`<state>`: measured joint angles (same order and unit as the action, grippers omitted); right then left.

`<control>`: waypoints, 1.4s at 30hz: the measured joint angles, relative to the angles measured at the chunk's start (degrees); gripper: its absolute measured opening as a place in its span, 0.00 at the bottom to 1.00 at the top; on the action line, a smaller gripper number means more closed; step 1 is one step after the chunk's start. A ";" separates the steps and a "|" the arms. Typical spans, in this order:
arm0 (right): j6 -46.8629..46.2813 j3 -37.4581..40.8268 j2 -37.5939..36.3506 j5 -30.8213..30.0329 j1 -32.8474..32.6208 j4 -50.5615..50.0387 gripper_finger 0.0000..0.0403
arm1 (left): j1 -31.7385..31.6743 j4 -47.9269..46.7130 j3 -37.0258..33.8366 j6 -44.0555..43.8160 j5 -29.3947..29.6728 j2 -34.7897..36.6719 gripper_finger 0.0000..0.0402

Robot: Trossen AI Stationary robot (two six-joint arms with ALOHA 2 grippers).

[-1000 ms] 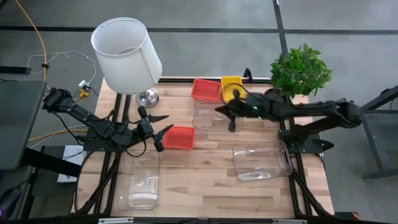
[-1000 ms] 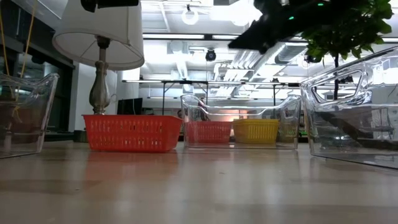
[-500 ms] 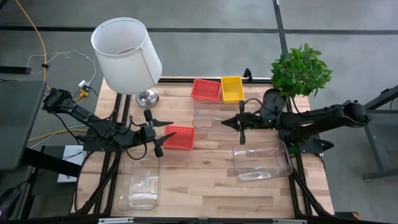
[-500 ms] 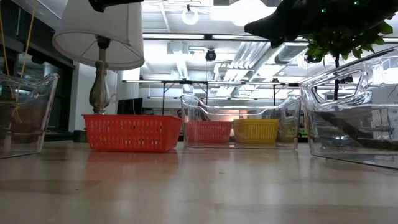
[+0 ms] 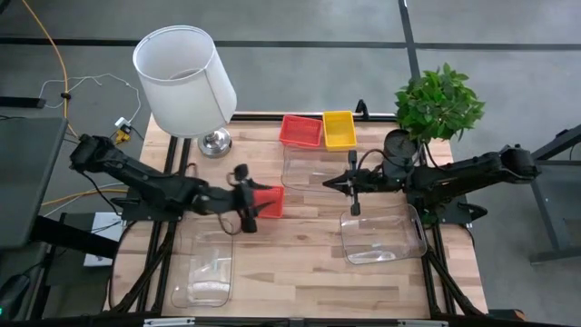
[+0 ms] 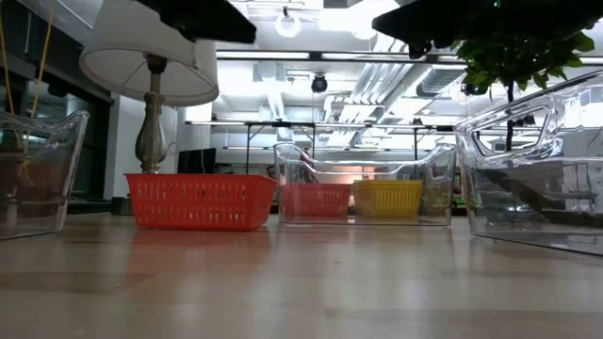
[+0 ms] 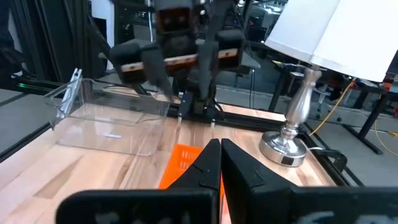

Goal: Stack baskets by color
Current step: Stack the bottom orange bin on the top orange bins

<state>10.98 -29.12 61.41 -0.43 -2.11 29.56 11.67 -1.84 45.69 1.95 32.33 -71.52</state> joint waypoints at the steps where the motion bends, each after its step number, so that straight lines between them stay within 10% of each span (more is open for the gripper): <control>1: 0.00 0.00 0.00 0.00 0.00 -0.10 0.00 | -0.44 -4.89 2.50 -1.29 -1.37 -1.75 0.43; 11: -1.26 -0.05 0.00 0.00 0.02 -1.72 0.00 | -5.71 -46.75 20.47 -6.97 -6.50 -16.47 0.43; 42: -2.01 -0.07 0.02 0.00 0.02 -3.71 0.00 | -25.58 -44.70 20.67 6.31 -24.82 -27.01 0.43</control>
<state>8.97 -29.19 61.43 -0.43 -2.09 25.85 -13.92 -46.55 66.37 8.25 7.51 -98.53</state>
